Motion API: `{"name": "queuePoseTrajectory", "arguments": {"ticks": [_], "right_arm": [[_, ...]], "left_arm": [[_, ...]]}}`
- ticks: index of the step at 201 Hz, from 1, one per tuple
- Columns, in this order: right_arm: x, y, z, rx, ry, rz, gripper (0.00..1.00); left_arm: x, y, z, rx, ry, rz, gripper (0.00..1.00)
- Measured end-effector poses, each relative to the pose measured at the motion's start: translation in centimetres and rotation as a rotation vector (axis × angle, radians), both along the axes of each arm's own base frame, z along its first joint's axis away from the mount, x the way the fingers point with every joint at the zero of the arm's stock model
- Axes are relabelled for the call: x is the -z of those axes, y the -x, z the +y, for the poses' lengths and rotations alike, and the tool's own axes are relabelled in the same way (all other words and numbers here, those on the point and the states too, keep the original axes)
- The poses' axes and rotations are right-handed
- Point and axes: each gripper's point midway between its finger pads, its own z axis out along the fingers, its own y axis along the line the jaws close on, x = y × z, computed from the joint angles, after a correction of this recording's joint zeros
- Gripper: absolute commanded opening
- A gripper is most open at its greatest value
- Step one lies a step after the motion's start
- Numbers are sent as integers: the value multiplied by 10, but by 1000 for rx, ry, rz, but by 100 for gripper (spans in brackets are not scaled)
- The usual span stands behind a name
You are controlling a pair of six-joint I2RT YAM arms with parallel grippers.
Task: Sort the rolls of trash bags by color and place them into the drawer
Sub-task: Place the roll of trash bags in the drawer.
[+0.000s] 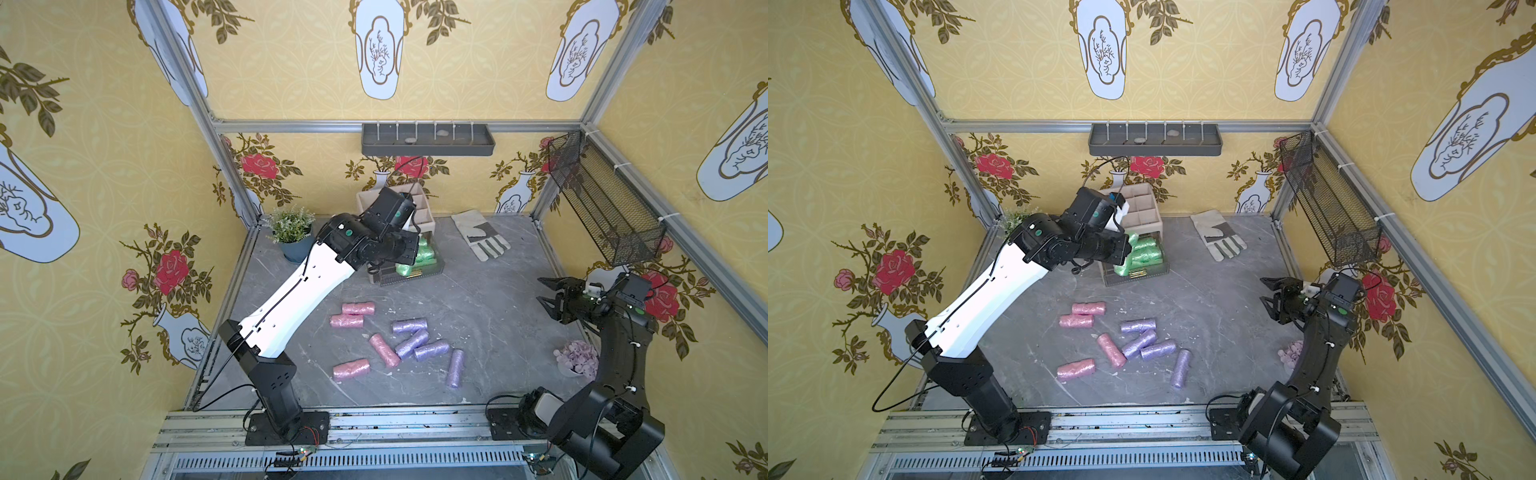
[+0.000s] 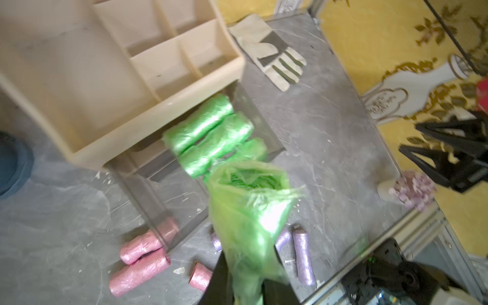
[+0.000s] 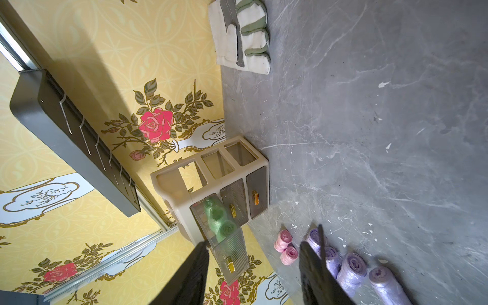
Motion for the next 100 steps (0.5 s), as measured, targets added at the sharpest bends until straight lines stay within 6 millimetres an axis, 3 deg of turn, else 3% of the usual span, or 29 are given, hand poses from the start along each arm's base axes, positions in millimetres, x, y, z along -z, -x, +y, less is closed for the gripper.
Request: {"name": "queuePoseTrajectory", "arguments": {"ticks": [47, 100], "right_arm": [[3, 2, 2, -4, -3, 5, 56], [4, 2, 6, -13, -8, 9, 56]], "left_arm": [[19, -26, 35, -230, 139, 68, 0], [30, -48, 36, -317, 202, 88, 0]]}}
